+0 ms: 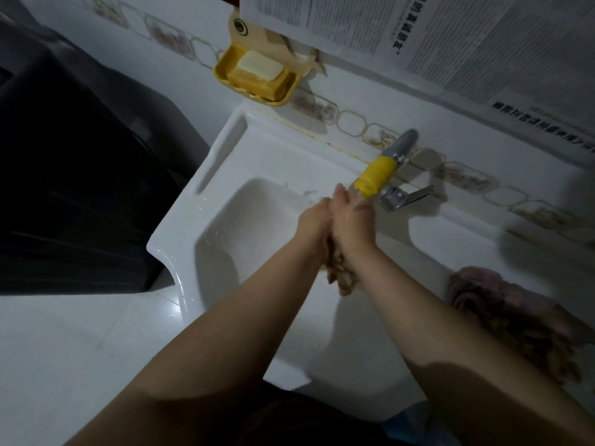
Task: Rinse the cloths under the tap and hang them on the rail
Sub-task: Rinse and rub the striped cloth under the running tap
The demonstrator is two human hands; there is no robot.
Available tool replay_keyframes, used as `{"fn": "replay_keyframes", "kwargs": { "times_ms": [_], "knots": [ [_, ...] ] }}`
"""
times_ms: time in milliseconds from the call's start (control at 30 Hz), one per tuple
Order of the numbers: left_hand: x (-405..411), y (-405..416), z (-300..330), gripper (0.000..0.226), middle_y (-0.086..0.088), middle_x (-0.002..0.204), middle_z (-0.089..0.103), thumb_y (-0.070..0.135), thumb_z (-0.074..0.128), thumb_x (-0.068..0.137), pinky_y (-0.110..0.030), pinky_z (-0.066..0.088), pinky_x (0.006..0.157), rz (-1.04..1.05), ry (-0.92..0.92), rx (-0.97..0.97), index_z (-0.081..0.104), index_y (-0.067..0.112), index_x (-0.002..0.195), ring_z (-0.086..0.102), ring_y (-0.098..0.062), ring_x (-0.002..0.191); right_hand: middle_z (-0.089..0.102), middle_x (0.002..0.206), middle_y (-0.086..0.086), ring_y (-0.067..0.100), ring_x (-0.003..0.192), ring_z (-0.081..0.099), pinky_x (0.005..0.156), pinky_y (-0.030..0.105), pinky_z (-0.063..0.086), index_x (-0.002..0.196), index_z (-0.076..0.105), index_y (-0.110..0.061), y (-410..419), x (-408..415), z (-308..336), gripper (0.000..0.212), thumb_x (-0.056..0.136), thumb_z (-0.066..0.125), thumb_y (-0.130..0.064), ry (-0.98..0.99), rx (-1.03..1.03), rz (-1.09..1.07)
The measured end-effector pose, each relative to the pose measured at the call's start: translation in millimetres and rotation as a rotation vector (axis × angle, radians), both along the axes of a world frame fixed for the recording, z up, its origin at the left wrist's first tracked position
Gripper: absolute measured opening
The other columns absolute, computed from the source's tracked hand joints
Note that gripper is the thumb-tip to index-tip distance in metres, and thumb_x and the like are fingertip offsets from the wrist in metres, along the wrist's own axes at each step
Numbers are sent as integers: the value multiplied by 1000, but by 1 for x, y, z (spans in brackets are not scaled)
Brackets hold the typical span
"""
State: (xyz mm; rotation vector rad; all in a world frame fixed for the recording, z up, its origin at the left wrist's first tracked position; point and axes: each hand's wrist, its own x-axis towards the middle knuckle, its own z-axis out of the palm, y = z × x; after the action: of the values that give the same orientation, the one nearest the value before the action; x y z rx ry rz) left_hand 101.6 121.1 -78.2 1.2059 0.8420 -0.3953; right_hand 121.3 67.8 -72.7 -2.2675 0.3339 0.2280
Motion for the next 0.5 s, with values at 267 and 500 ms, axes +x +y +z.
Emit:
{"fn": "replay_keyframes", "kwargs": {
  "times_ms": [267, 500],
  "knots": [
    [-3, -6, -12, 34, -10, 71, 59, 29, 46, 99, -20, 44, 41, 13, 64, 36, 58, 11, 73, 60, -15, 50, 66, 98, 24, 40, 95, 61, 73, 38, 42, 77, 60, -7, -7, 1, 0, 36, 98, 43, -31, 28, -115, 69],
    [-12, 17, -9, 39, -16, 84, 62, 37, 44, 101, -24, 50, 74, -82, -54, -171, 62, 4, 91, 65, -26, 82, 68, 101, 16, 32, 94, 61, 76, 35, 43, 102, 67, -8, -5, 1, -8, 41, 99, 41, -39, -22, -239, 208]
  ]
}}
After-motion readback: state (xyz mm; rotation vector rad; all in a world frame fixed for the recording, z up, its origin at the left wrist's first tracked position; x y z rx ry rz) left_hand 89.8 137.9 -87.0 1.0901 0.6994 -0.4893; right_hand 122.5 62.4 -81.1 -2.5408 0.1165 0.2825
